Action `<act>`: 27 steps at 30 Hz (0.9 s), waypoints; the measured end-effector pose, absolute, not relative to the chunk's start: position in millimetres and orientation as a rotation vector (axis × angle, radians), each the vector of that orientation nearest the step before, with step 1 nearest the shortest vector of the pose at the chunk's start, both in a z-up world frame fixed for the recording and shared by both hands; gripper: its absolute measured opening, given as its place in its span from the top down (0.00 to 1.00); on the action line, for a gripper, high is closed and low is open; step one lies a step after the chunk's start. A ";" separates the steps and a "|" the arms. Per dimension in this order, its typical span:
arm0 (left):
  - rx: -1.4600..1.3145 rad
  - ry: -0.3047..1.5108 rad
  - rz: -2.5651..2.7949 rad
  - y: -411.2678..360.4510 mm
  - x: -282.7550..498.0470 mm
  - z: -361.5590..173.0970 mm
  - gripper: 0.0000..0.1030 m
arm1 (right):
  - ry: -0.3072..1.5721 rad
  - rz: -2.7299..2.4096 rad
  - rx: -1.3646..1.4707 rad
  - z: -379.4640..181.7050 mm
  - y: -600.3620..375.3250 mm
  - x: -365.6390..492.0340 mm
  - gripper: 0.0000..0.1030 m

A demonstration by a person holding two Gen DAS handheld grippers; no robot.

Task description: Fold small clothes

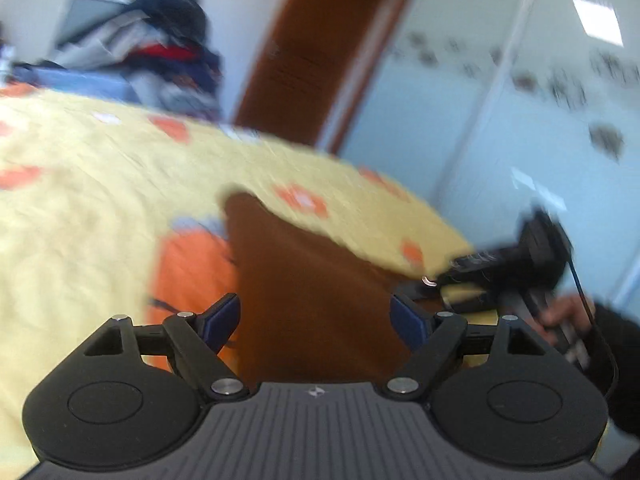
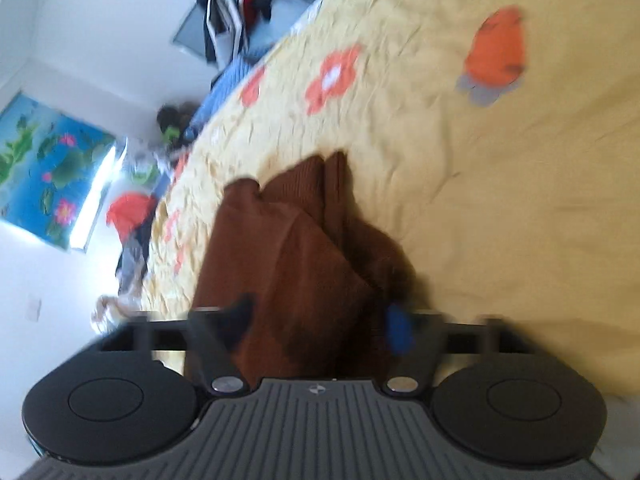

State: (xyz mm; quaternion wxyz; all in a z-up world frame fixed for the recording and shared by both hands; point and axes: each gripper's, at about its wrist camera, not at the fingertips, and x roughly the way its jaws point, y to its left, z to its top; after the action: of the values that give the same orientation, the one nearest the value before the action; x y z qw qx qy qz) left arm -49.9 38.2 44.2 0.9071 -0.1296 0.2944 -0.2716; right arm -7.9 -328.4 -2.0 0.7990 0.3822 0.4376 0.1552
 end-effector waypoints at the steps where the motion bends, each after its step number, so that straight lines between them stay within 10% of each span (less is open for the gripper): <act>1: -0.242 0.649 -0.574 27.7 -46.5 37.2 0.21 | 0.944 0.328 0.768 -2.3 -323.7 -5.4 0.73; 7: -0.202 0.637 -0.565 19.7 -55.6 29.6 0.20 | 0.886 0.321 0.821 -14.1 -353.9 -17.2 0.79; 12: -0.406 0.685 -0.473 65.1 -33.6 34.4 0.20 | 0.758 0.245 0.848 9.1 -364.9 -45.1 0.00; 19: -0.673 0.901 -0.491 74.1 64.7 4.5 0.20 | 0.849 0.314 0.864 -9.5 -348.8 -4.5 0.10; 21: -0.708 0.908 -0.506 67.5 85.0 1.8 0.21 | 0.875 0.342 0.867 -12.1 -339.6 8.3 0.30; 23: -0.697 0.942 -0.526 55.4 100.7 0.1 0.47 | 0.949 0.377 0.838 -21.0 -326.8 24.2 0.66; 24: -0.663 0.969 -0.521 48.5 106.4 -0.4 0.76 | 0.941 0.403 0.823 -20.4 -322.7 26.2 0.67; 27: -0.512 0.929 -0.471 35.3 103.0 13.0 0.84 | 0.935 0.419 0.751 -7.3 -319.9 33.4 0.70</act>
State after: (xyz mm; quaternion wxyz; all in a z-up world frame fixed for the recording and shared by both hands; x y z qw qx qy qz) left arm 103.0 35.3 13.0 0.8364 -0.2419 0.4387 -0.2223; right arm 33.4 -319.9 -7.3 0.8049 0.3508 0.4367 0.1959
